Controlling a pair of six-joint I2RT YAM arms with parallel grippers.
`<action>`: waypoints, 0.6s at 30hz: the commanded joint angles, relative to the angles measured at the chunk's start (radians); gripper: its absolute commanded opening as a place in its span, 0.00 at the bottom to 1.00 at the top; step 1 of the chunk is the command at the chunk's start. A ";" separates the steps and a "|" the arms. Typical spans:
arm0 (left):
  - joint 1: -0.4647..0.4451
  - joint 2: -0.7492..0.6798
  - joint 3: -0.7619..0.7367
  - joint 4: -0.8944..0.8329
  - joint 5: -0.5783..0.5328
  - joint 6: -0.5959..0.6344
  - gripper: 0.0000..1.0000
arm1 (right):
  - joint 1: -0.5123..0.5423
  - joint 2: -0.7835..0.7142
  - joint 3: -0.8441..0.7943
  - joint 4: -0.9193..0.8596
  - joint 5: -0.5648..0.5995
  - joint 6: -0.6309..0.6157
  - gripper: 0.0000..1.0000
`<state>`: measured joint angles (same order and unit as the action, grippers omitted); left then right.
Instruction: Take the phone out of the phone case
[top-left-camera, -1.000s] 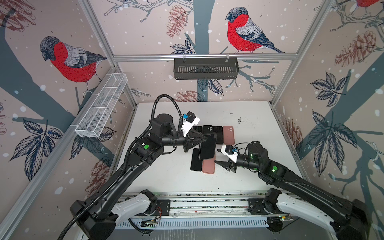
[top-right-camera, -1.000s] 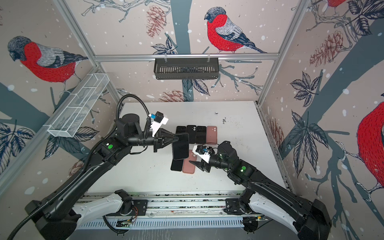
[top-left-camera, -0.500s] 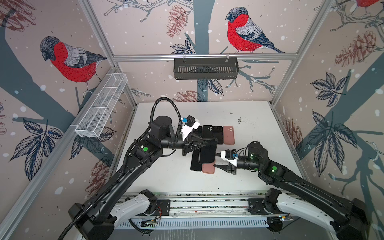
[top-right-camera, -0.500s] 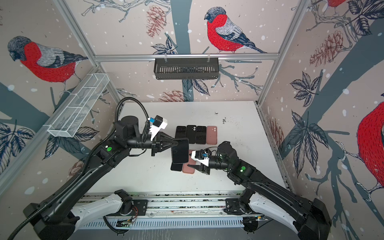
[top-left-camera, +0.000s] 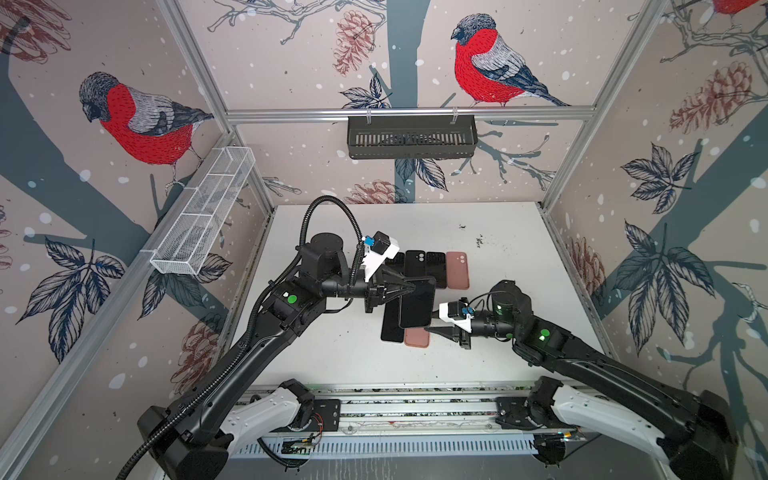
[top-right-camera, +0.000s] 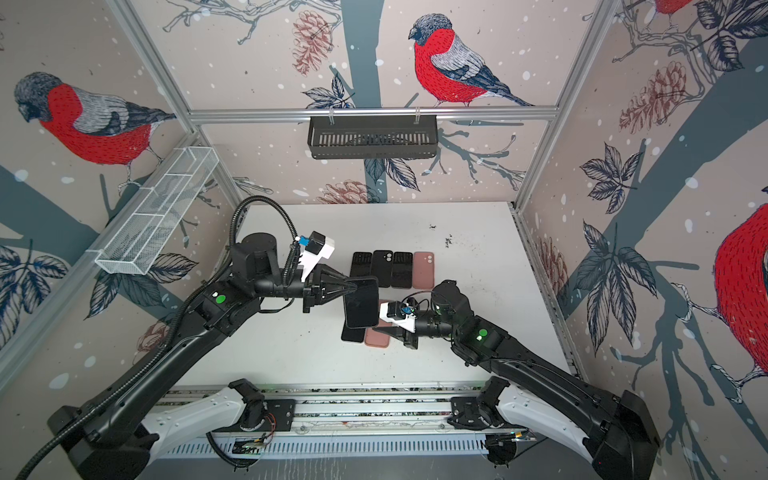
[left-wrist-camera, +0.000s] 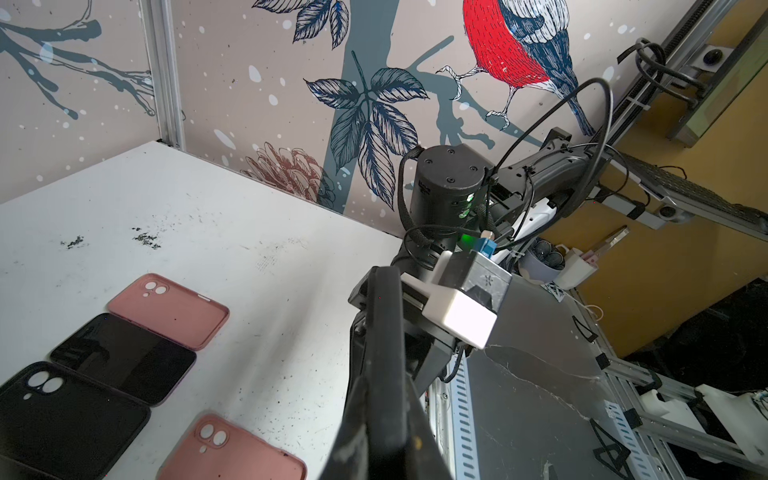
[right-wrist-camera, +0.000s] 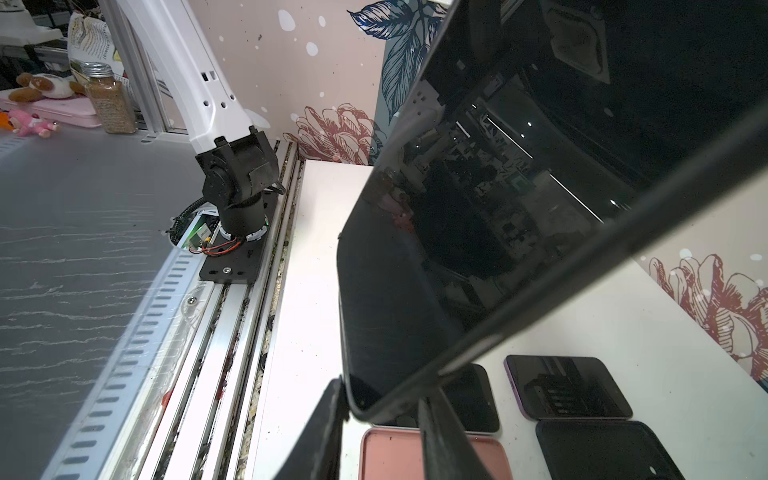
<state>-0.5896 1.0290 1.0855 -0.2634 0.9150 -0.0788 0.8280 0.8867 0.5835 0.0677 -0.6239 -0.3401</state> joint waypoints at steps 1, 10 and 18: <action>0.002 -0.007 -0.004 0.081 0.038 -0.013 0.00 | 0.000 0.001 0.007 0.031 -0.014 -0.006 0.28; 0.001 -0.001 -0.009 0.095 0.045 -0.022 0.00 | 0.000 0.001 0.010 0.029 -0.039 -0.022 0.11; 0.001 -0.001 -0.035 0.149 0.058 -0.058 0.00 | -0.010 -0.011 0.001 0.053 -0.050 -0.048 0.04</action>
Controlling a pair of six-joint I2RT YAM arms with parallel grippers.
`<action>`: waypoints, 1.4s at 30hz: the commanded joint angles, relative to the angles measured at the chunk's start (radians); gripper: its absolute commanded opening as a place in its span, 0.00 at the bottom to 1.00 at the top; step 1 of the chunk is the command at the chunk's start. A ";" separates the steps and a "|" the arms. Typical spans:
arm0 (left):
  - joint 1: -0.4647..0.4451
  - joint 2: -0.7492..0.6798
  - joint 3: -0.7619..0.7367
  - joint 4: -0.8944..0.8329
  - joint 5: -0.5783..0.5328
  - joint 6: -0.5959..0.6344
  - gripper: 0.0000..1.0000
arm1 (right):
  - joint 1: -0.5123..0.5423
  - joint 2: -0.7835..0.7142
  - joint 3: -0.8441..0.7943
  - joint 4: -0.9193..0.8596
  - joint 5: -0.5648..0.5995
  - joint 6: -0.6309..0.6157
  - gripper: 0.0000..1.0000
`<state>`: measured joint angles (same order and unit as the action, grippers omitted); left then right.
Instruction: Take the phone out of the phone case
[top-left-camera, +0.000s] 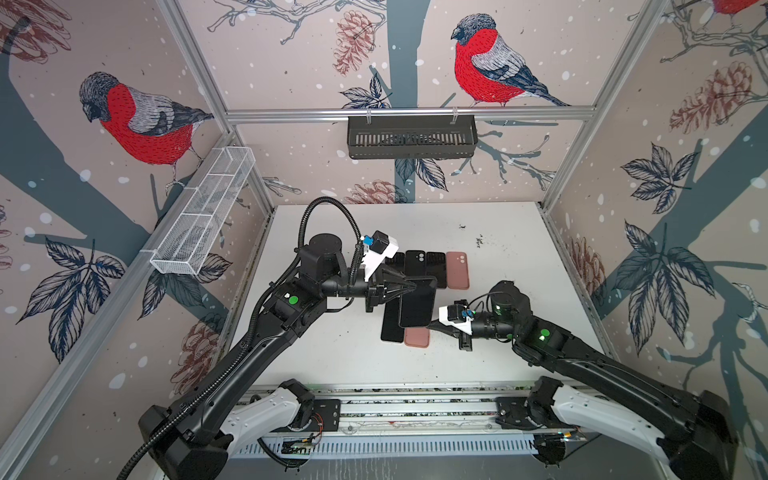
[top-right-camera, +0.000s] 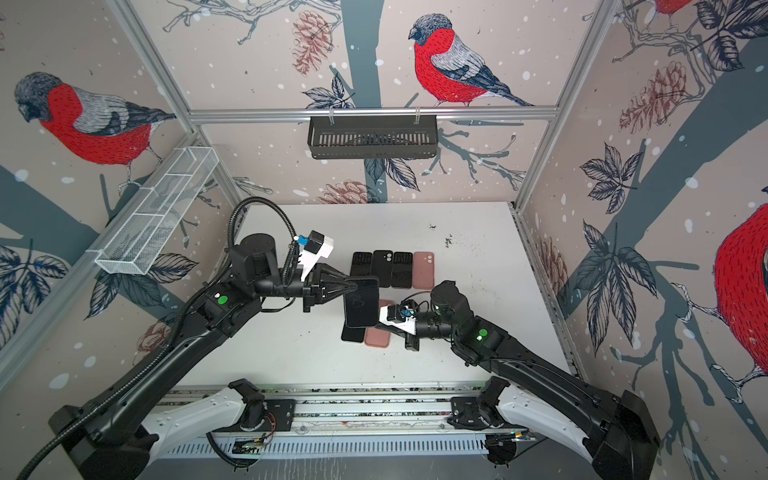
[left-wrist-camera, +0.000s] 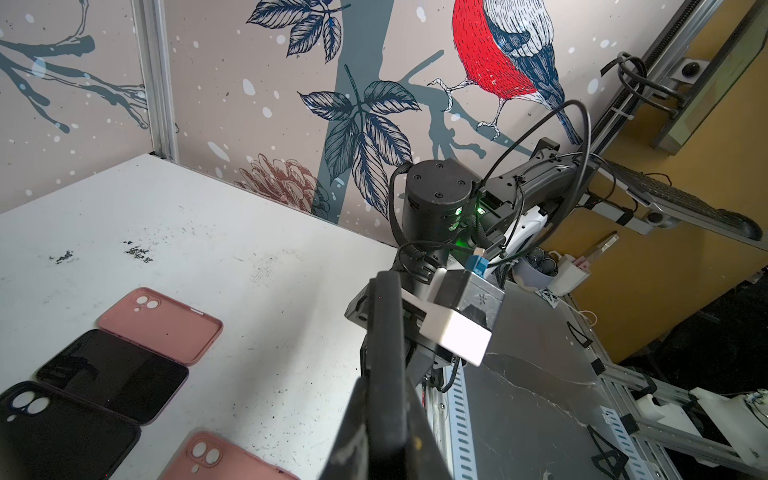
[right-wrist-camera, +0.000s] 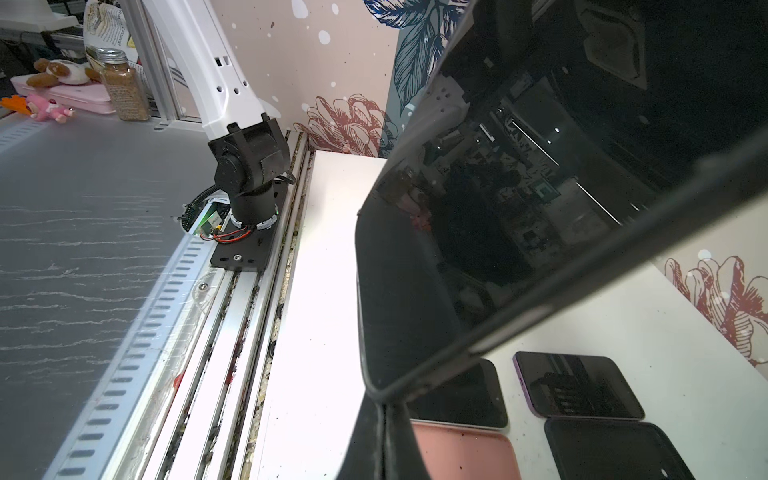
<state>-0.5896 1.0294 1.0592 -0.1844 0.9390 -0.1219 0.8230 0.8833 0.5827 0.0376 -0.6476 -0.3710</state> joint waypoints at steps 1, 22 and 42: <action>0.001 -0.003 -0.012 0.072 0.029 -0.016 0.00 | -0.010 -0.008 0.002 0.084 -0.032 -0.016 0.08; 0.001 -0.002 -0.019 0.110 0.029 -0.036 0.00 | -0.025 -0.011 -0.001 0.082 -0.096 -0.006 0.11; 0.001 0.077 -0.096 0.371 0.039 -0.277 0.00 | 0.013 0.037 0.020 0.136 -0.039 -0.293 0.00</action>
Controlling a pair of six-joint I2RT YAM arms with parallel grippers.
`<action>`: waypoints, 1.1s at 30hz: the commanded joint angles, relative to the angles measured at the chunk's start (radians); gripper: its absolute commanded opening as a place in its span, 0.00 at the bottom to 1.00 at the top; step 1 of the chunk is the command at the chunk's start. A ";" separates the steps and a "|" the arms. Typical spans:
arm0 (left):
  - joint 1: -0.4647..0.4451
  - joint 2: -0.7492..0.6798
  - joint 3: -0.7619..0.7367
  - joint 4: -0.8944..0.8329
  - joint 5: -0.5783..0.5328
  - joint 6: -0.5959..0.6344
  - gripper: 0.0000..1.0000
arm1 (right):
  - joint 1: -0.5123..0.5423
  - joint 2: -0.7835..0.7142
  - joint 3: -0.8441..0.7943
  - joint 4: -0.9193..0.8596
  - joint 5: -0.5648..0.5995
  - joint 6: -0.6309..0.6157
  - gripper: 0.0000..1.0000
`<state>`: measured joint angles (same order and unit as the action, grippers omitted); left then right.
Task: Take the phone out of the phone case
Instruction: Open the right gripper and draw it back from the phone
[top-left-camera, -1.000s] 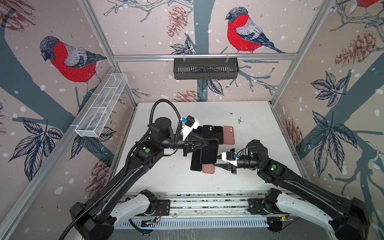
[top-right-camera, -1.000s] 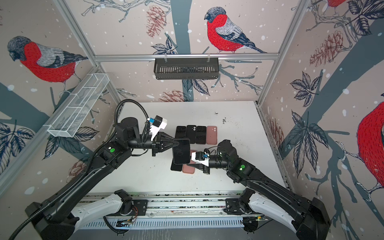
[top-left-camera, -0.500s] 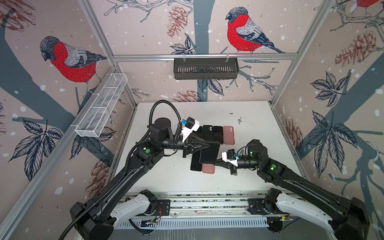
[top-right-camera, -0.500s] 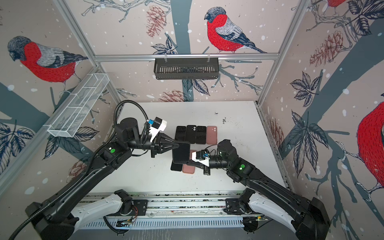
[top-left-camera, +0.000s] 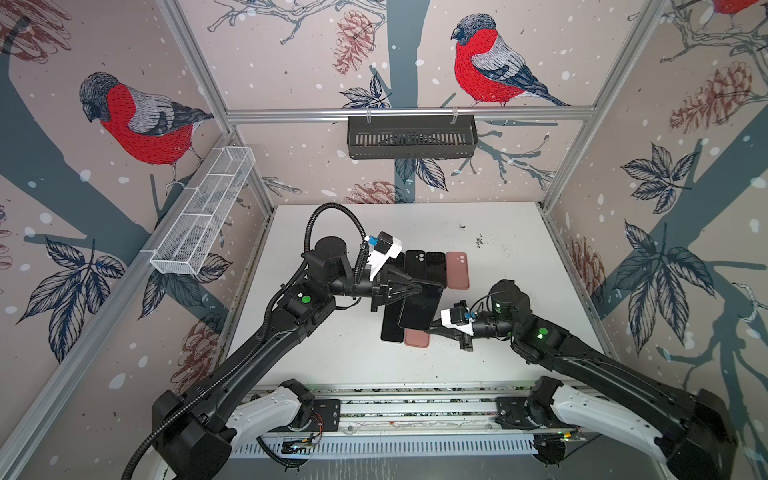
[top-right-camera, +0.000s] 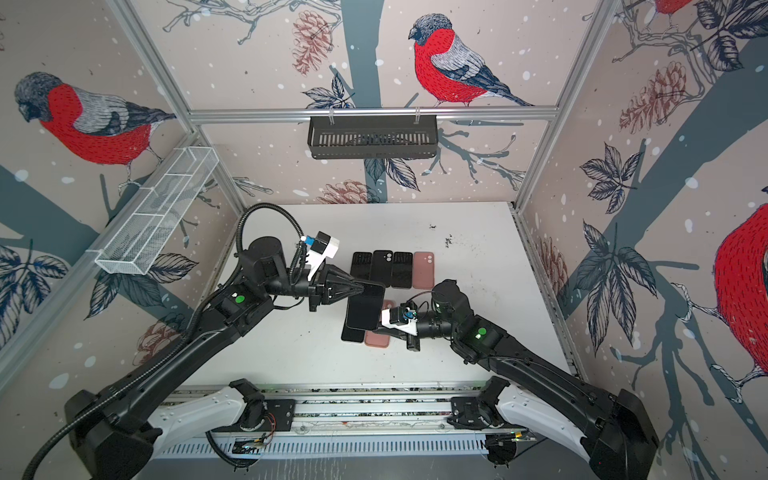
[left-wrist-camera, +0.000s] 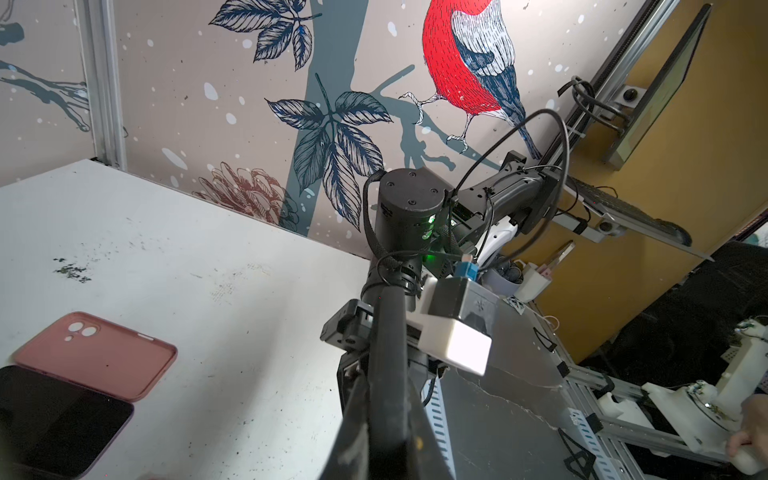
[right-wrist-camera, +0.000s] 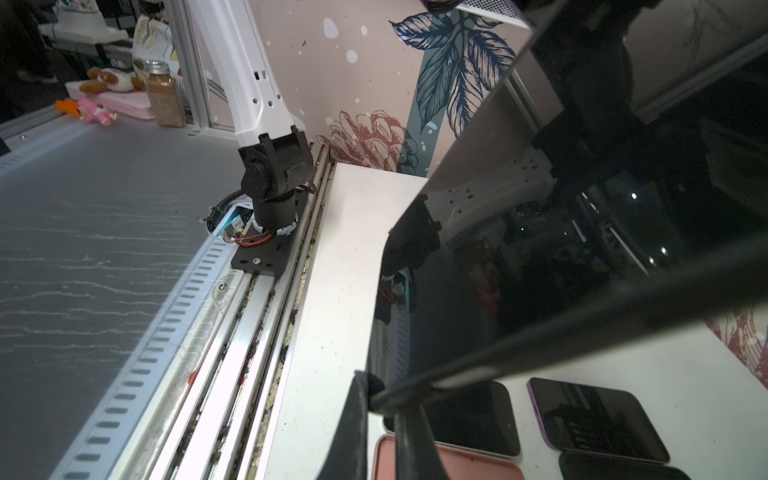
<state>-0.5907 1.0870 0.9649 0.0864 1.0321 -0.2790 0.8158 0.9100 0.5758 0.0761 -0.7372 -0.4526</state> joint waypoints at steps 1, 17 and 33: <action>0.002 0.027 0.002 0.101 -0.055 -0.123 0.00 | 0.026 0.018 0.038 0.087 0.080 -0.237 0.00; 0.006 -0.001 -0.067 0.231 -0.151 -0.259 0.00 | 0.050 -0.131 -0.139 0.437 0.391 -0.001 0.25; 0.063 -0.032 -0.342 0.840 -0.552 -1.163 0.00 | 0.012 -0.385 -0.211 0.258 0.688 1.128 0.60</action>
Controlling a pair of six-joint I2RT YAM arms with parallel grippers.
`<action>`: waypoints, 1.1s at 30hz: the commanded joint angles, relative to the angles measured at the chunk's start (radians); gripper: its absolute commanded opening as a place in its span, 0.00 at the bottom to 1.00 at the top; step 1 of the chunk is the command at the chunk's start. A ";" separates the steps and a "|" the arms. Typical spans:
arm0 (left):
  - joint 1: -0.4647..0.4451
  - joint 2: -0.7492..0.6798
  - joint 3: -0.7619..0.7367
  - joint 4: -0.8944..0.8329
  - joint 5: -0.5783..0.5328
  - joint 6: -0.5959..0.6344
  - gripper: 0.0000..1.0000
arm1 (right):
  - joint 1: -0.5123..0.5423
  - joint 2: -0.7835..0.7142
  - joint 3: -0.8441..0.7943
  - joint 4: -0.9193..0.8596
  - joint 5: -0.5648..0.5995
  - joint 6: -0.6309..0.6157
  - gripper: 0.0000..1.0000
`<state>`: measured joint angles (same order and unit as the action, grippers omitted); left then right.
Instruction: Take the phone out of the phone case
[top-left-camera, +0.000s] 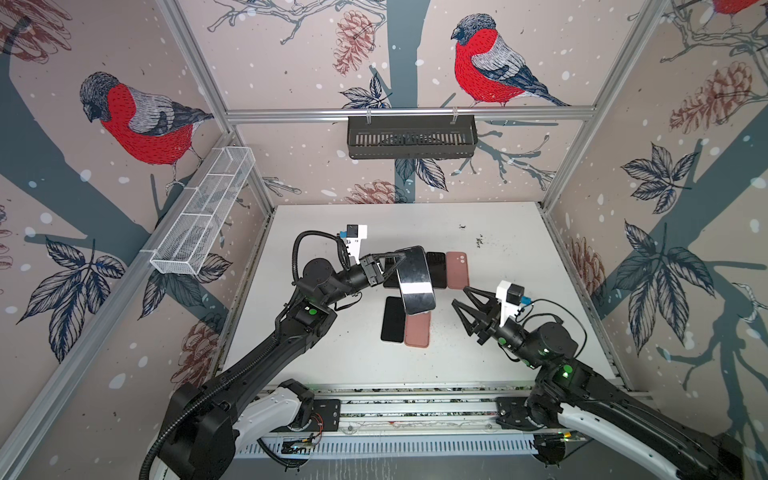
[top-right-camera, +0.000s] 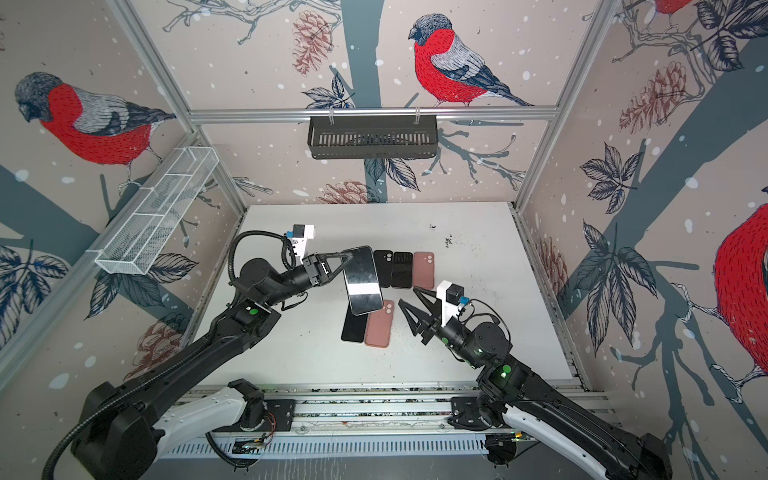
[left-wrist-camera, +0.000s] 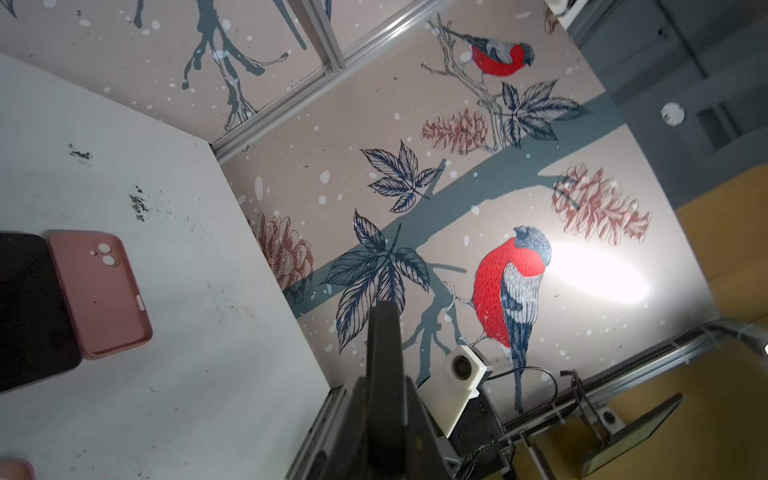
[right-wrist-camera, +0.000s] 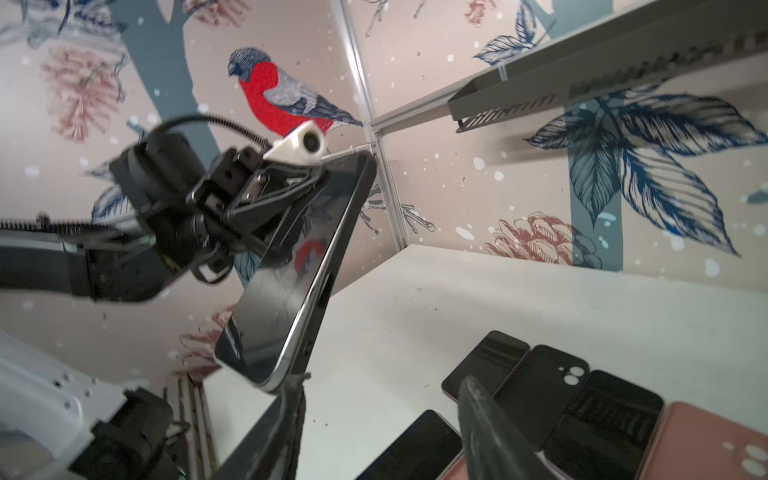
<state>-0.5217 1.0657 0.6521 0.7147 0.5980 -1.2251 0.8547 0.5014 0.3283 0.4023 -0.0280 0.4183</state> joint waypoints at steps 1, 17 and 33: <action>-0.011 -0.011 -0.039 0.221 -0.133 -0.236 0.00 | -0.041 0.040 0.037 -0.042 -0.074 0.297 0.60; -0.041 -0.041 -0.047 0.161 -0.211 -0.224 0.00 | -0.076 0.160 -0.049 0.342 -0.341 0.574 0.54; -0.048 -0.024 -0.062 0.199 -0.207 -0.208 0.00 | -0.034 0.245 -0.043 0.423 -0.350 0.576 0.53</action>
<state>-0.5671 1.0412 0.5915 0.7811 0.3889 -1.4315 0.8173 0.7391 0.2783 0.7624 -0.3660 0.9916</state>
